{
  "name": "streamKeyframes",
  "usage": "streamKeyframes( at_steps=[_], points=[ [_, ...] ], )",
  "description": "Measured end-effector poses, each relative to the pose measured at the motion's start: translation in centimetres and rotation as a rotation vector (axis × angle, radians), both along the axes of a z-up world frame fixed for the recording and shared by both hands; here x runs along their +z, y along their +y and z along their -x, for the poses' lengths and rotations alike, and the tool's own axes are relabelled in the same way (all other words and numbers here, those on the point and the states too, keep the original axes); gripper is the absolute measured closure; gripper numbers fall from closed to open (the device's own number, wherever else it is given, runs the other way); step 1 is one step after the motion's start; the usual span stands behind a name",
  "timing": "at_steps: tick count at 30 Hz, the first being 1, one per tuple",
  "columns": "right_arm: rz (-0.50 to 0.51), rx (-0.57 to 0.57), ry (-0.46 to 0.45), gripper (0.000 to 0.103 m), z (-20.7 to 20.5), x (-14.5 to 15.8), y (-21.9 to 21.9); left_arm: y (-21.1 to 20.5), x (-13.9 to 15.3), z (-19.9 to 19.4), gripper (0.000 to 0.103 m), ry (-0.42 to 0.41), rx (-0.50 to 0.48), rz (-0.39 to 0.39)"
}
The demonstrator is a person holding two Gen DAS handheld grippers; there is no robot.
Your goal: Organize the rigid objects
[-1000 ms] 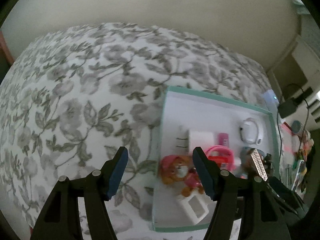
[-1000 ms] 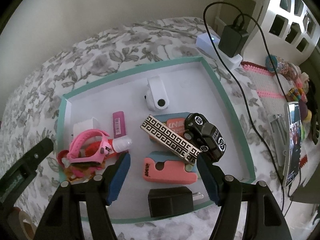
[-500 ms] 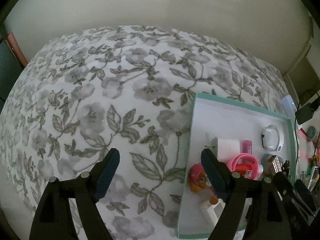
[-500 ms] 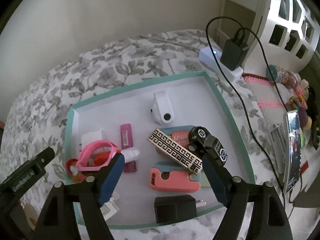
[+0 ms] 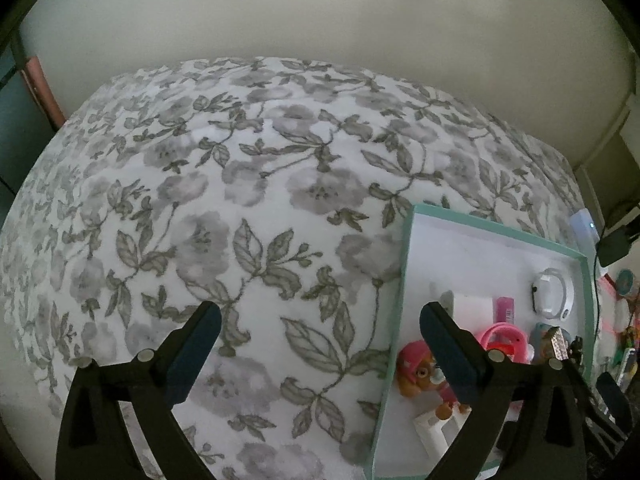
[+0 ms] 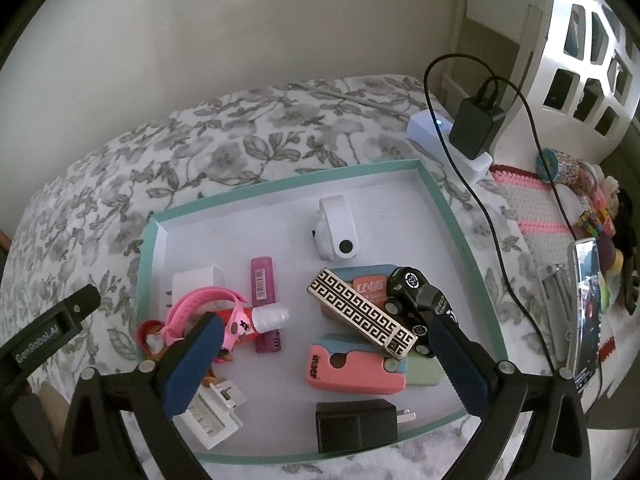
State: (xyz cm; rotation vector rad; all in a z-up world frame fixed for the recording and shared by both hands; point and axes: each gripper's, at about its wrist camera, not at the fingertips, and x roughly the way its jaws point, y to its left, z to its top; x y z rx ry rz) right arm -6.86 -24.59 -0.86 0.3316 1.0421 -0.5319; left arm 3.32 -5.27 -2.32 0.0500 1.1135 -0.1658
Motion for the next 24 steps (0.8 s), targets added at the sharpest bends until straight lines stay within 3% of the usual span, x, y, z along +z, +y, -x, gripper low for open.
streamKeyframes(
  at_steps=[11,18,24],
  points=[
    [-0.005,0.013,-0.032,0.0,0.2,0.5,0.7,0.5,0.5,0.6,0.003,-0.013,-0.024,-0.043],
    [0.018,0.034,-0.022,0.0,0.0,0.7,1.9,2.6,1.3,1.0,0.003,-0.025,0.007,-0.019],
    [0.042,0.065,-0.018,0.0,-0.2,1.0,3.4,4.4,1.4,1.6,0.003,-0.019,0.043,-0.071]
  ],
)
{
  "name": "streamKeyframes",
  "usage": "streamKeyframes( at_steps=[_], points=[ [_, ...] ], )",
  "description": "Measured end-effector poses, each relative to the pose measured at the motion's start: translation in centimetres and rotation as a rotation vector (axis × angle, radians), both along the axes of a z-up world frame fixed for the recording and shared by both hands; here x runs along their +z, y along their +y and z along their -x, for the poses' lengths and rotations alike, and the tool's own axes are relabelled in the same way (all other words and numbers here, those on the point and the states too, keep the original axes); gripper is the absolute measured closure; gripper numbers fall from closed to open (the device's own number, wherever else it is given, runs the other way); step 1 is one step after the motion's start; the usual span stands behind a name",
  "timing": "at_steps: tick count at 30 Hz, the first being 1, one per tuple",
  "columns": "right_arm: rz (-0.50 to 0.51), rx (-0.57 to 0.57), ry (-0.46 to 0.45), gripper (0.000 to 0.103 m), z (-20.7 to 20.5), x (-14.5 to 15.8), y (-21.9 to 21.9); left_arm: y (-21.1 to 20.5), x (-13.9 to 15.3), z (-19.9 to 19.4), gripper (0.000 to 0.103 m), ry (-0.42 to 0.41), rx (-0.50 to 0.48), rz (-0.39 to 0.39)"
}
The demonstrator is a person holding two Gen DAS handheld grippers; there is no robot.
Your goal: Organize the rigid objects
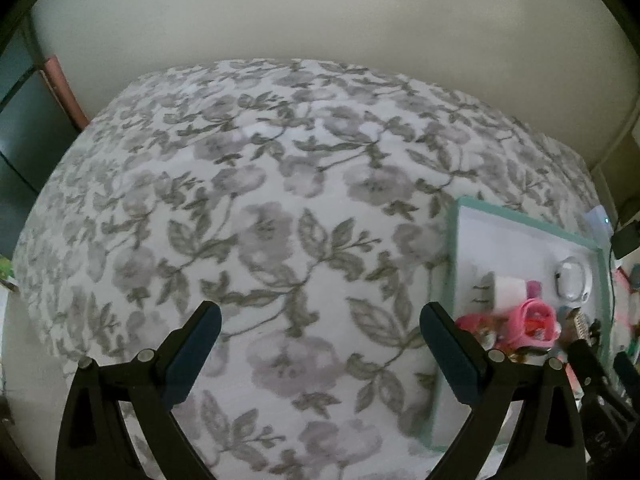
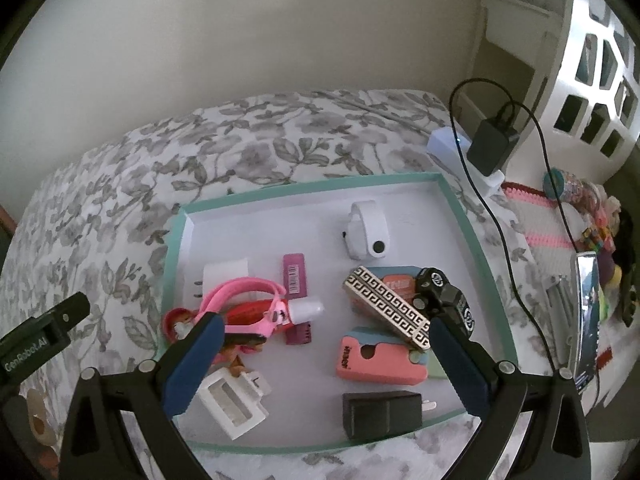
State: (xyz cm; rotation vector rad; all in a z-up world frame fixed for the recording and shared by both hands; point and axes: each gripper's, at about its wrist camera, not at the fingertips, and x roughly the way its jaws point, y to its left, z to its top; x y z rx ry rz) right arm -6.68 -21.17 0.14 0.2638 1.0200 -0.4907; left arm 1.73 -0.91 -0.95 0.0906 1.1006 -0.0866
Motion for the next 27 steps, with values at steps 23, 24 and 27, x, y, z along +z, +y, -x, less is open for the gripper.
streamKeyframes(
  at_steps=[23,24,27],
  points=[
    [0.03,0.115,0.031,0.0,0.6,-0.4,5.1,4.1,-0.5,3.3,0.004,0.048,0.009,-0.049],
    [0.031,0.117,0.032,0.0,0.6,-0.4,5.2,4.2,-0.5,3.3,0.004,0.048,0.009,-0.051],
    [0.027,0.122,0.035,0.0,0.7,-0.5,5.4,4.4,-0.5,3.6,0.004,0.044,0.011,-0.058]
  ],
)
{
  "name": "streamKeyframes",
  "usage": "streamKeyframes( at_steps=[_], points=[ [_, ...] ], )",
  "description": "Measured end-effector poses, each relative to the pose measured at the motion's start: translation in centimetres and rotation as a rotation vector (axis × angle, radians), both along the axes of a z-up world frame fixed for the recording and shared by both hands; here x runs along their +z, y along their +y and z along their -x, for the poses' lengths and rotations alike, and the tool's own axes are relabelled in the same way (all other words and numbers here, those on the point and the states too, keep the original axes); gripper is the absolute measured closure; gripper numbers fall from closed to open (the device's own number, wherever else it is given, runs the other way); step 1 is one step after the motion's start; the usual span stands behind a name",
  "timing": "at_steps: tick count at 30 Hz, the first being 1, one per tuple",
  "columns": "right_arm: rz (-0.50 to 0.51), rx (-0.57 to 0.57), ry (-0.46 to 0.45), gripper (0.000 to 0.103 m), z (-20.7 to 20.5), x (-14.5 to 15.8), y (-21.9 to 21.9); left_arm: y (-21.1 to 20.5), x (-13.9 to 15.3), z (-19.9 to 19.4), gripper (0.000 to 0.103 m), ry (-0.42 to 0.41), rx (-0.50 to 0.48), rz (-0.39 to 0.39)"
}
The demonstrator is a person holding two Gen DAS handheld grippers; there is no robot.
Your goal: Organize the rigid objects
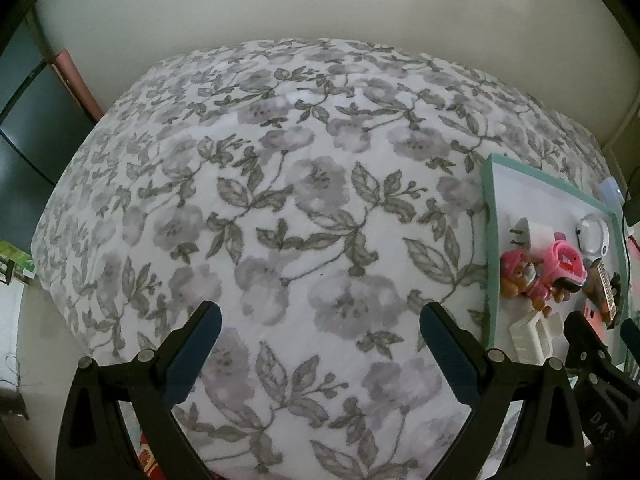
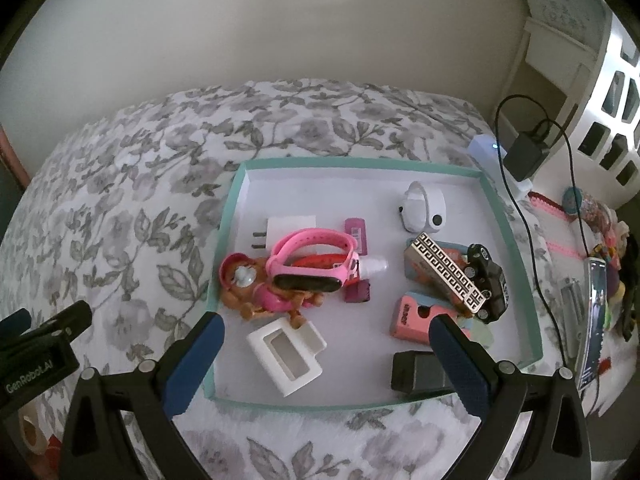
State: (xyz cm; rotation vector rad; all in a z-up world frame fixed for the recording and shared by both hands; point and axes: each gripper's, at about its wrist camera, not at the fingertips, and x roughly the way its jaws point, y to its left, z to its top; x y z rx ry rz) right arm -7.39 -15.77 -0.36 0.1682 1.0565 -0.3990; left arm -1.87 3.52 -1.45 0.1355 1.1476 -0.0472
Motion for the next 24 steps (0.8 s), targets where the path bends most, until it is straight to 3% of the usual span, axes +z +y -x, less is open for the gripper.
streamKeyframes(
  at_steps=[24],
  points=[
    [-0.023,-0.003,0.011,0.0,0.32,-0.38,0.07,1.04,-0.39,0.1,0.004,0.017,0.025,0.024]
  ],
)
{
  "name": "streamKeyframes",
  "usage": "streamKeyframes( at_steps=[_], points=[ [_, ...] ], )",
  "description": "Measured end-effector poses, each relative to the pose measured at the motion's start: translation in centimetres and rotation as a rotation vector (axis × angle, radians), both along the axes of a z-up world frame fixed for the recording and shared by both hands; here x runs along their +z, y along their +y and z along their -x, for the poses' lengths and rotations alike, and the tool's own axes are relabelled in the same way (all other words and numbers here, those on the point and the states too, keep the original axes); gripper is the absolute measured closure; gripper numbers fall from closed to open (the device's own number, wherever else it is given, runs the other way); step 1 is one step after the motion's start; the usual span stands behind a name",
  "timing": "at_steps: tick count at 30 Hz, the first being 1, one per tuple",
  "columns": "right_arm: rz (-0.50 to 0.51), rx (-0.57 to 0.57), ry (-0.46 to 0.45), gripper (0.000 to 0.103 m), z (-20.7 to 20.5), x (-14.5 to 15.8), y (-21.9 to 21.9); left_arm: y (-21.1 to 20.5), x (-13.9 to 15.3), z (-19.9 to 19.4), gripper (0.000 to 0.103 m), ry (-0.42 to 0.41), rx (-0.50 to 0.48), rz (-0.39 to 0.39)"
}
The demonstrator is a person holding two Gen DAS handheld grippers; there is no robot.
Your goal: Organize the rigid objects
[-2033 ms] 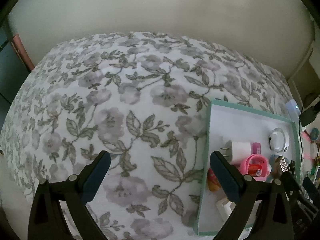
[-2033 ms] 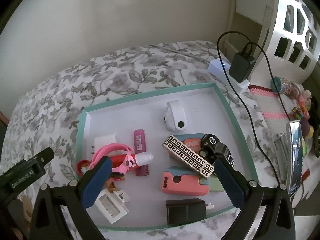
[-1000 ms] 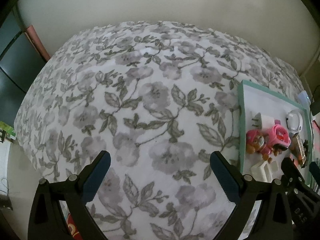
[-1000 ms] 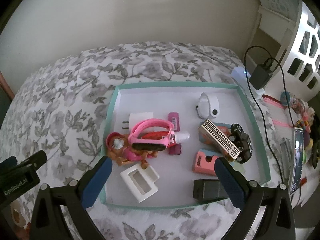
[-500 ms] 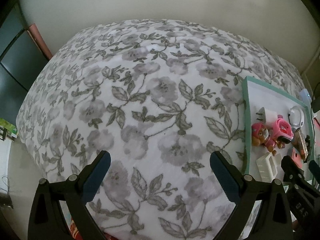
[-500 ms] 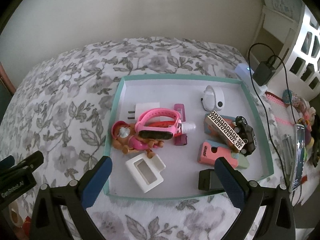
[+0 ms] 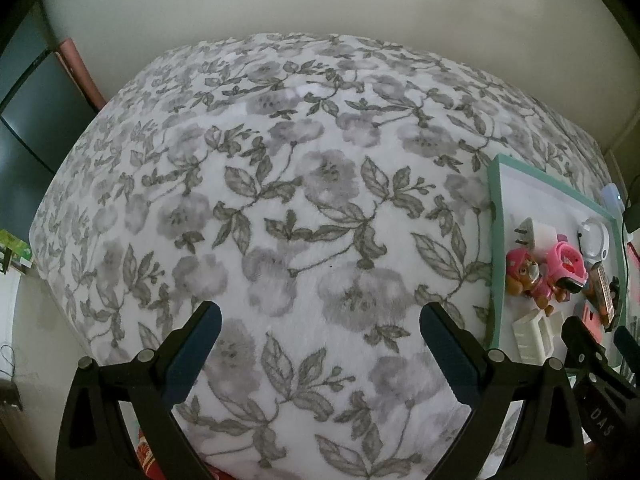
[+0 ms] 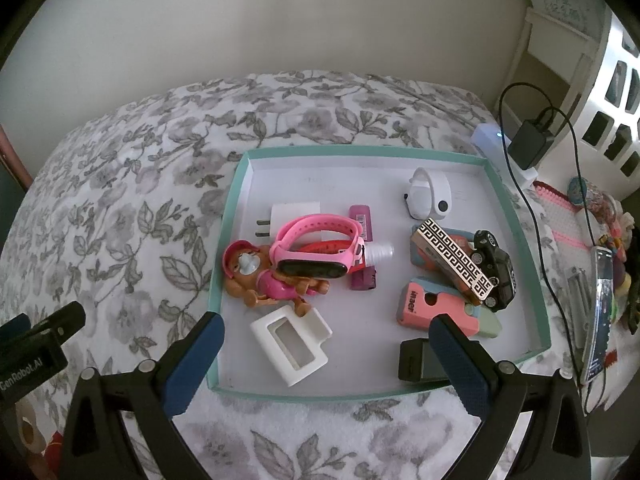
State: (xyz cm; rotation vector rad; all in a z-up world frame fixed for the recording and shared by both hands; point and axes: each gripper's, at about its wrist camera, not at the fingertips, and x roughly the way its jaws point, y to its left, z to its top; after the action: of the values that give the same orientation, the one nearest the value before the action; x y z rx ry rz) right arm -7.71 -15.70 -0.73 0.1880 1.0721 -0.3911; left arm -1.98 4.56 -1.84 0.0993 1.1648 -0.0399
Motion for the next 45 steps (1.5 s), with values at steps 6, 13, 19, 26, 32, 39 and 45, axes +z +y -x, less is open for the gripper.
streamKeyframes(
  at_steps=[6,13,19,26,32,39,45],
  points=[
    [0.002,0.005,0.006,0.0,-0.23,-0.23,0.04,0.02,-0.01,-0.02,0.004,-0.001,0.0,0.0],
    [0.0,0.004,0.008,0.0,-0.3,-0.31,-0.15,-0.16,-0.05,-0.05,0.004,-0.004,-0.007,-0.001],
    [0.0,0.006,0.008,0.0,-0.3,-0.29,-0.22,-0.29,-0.08,-0.06,0.004,-0.006,-0.015,-0.002],
    [0.0,0.006,0.008,0.0,-0.29,-0.28,-0.27,-0.27,-0.06,0.0,0.004,-0.004,-0.015,-0.002],
    [0.0,0.007,0.009,0.0,-0.31,-0.3,-0.3,-0.24,-0.07,-0.04,0.004,-0.004,-0.016,0.001],
    [0.0,0.005,0.009,0.0,-0.33,-0.32,-0.19,-0.38,0.05,0.02,0.004,-0.009,-0.024,0.0],
    [-0.002,0.004,0.009,0.0,-0.29,-0.36,-0.4,-0.35,0.02,-0.04,0.004,-0.008,-0.026,0.002]
  ],
)
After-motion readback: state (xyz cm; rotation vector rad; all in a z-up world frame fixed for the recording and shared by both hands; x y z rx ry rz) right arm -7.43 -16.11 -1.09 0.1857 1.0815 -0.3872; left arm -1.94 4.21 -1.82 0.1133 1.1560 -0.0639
